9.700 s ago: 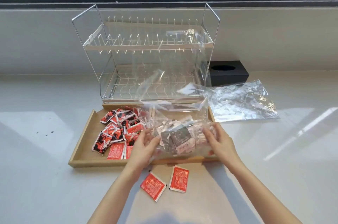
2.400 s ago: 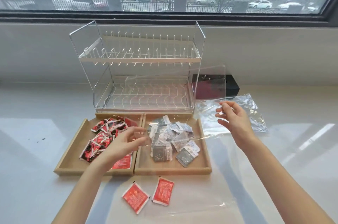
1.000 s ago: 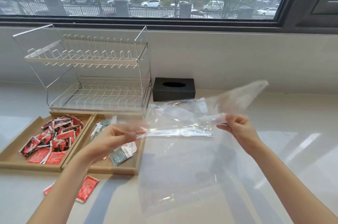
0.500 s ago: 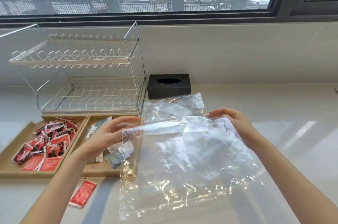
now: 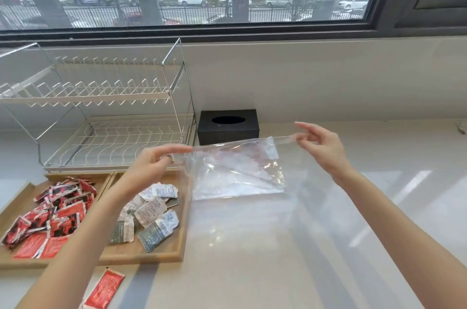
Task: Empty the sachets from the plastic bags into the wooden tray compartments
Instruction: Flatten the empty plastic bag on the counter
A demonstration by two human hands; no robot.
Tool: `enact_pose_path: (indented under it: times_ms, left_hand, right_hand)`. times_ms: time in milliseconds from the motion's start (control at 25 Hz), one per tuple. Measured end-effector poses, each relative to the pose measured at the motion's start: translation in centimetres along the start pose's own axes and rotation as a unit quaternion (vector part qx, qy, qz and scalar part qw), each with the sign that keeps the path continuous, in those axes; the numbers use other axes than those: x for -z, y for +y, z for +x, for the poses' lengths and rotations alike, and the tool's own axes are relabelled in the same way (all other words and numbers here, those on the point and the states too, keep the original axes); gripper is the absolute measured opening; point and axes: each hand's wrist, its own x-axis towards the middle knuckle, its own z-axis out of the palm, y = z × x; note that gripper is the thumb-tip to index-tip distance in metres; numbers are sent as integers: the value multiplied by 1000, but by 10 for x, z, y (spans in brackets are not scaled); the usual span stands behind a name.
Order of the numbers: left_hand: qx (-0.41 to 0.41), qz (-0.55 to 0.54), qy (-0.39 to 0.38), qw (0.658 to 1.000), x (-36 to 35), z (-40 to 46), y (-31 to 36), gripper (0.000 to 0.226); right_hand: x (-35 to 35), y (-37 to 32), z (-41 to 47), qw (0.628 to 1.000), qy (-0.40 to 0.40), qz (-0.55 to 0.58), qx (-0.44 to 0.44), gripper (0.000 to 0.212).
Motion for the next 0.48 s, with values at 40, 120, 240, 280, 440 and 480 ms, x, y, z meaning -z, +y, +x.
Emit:
enact_pose_path:
  times_ms: [40,120,240,280,440,480]
  left_hand:
    - [-54,40,60,996,2,9,12,58]
    - [-169,125,160,965,4,19,33,52]
    - [-240,201,199,929,-5,22,22,46]
    - [-235,212,188,930,-13,20,9,46]
    - [-157,271,124,942,-56,16,-60,48]
    - [-134,295,104,940,-67,16,-73,48]
  right_hand:
    - [2,-9,9,998,45,3,38,32]
    - [7,-24,20,985,126,-2,115,32]
    - [9,-21,12,968,189,-11,165,28]
    - [7,-9,7,970,183,-24,158,29]
    - [-15,57,-10,989,98,-97,51,35]
    - [-20,71,-11,990,77,-117,23,32]
